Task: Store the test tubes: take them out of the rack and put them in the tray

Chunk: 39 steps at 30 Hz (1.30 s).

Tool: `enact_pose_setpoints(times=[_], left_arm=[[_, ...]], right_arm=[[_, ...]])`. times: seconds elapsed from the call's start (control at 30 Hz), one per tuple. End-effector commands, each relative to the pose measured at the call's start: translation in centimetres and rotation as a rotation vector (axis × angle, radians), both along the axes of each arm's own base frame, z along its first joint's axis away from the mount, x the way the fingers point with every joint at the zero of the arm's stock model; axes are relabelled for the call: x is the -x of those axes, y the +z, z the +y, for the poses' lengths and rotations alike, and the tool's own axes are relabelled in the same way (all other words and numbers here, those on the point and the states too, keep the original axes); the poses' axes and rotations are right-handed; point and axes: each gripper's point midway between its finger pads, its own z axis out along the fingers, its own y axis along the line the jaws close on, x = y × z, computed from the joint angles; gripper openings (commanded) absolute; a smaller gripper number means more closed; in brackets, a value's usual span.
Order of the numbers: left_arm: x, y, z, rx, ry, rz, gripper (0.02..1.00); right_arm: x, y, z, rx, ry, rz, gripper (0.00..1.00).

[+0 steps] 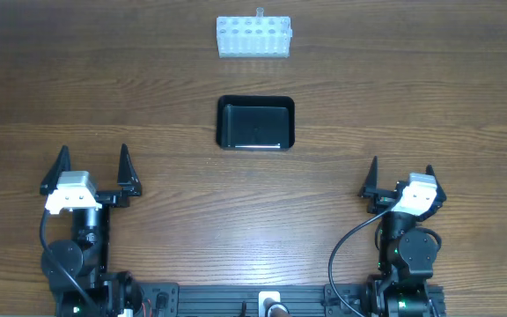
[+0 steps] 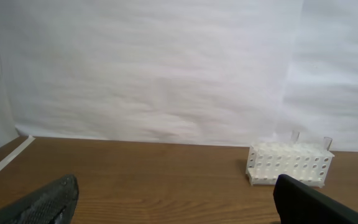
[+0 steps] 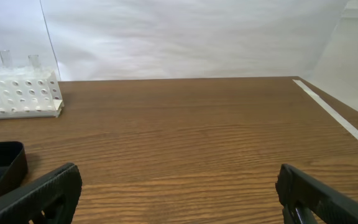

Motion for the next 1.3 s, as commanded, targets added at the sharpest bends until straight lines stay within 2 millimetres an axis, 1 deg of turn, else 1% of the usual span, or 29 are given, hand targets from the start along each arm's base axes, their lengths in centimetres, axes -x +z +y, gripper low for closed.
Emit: enact_pose_setpoints(times=[0.03, 0.97, 1.03, 1.13, 1.23, 1.3], left_arm=[[0.1, 0.1, -0.4, -0.01, -0.019, -0.013, 0.998], [0.1, 0.1, -0.4, -0.01, -0.019, -0.013, 0.998], [0.1, 0.1, -0.4, -0.01, -0.019, -0.013, 0.998], [0.1, 0.1, -0.4, -0.01, -0.019, -0.013, 0.998], [0.1, 0.1, -0.4, -0.01, -0.019, -0.013, 0.998], [0.1, 0.1, -0.4, -0.01, -0.019, -0.013, 0.998]], right_arm=[[0.0, -0.2, -0.1, 0.0, -0.002, 0.003, 0.993], [0.0, -0.2, 0.0, 0.001, 0.004, 0.004, 0.993], [0.1, 0.2, -0.5, 0.001, -0.026, -0.016, 0.993], [0.0, 1.4, -0.4, -0.032, -0.023, -0.069, 0.991], [-0.3, 3.4, -0.5, -0.062, -0.022, -0.14, 0.993], [-0.7, 5.0, -0.3, -0.062, -0.01, -0.155, 0.993]])
